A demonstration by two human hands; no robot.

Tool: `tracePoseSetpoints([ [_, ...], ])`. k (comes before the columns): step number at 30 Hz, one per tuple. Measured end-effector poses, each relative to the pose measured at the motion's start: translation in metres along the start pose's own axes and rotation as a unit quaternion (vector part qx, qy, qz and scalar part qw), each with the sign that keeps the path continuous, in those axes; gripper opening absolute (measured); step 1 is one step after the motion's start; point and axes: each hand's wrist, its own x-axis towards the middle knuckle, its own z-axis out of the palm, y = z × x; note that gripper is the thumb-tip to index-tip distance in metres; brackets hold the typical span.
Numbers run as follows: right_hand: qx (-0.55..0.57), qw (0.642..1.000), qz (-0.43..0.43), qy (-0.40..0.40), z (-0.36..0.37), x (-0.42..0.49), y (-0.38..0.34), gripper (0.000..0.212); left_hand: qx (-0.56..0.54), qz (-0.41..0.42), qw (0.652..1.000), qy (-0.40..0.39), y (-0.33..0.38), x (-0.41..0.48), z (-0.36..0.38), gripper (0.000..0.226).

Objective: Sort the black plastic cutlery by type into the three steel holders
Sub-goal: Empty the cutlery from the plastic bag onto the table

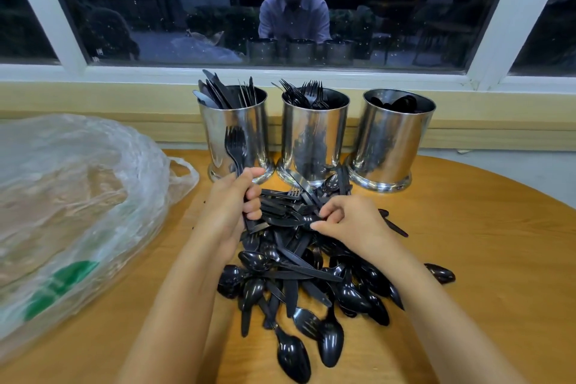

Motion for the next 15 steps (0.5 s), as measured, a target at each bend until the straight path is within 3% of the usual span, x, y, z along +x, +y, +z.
tracePoseSetpoints([
  [1,-0.001,1.0,0.001,0.008,0.001,0.0,0.0,0.01,0.0,-0.002,1.0,-0.003,-0.001,0.0,0.001,0.021],
  [4,0.018,0.995,-0.019,0.096,-0.006,0.001,0.003,0.019,-0.004,-0.007,1.0,-0.006,-0.001,0.001,0.0,0.018],
  [9,0.087,0.955,-0.09,0.269,-0.039,-0.002,0.005,0.016,-0.02,-0.015,1.0,-0.018,0.0,0.002,-0.003,0.02],
  [11,0.113,0.945,-0.134,0.275,-0.048,-0.005,0.004,0.019,-0.018,-0.024,0.999,-0.045,0.0,-0.001,-0.001,0.028],
  [15,0.094,0.951,-0.227,0.188,-0.049,-0.01,-0.005,0.021,0.07,-0.056,0.98,-0.176,-0.006,-0.007,0.012,0.067],
])
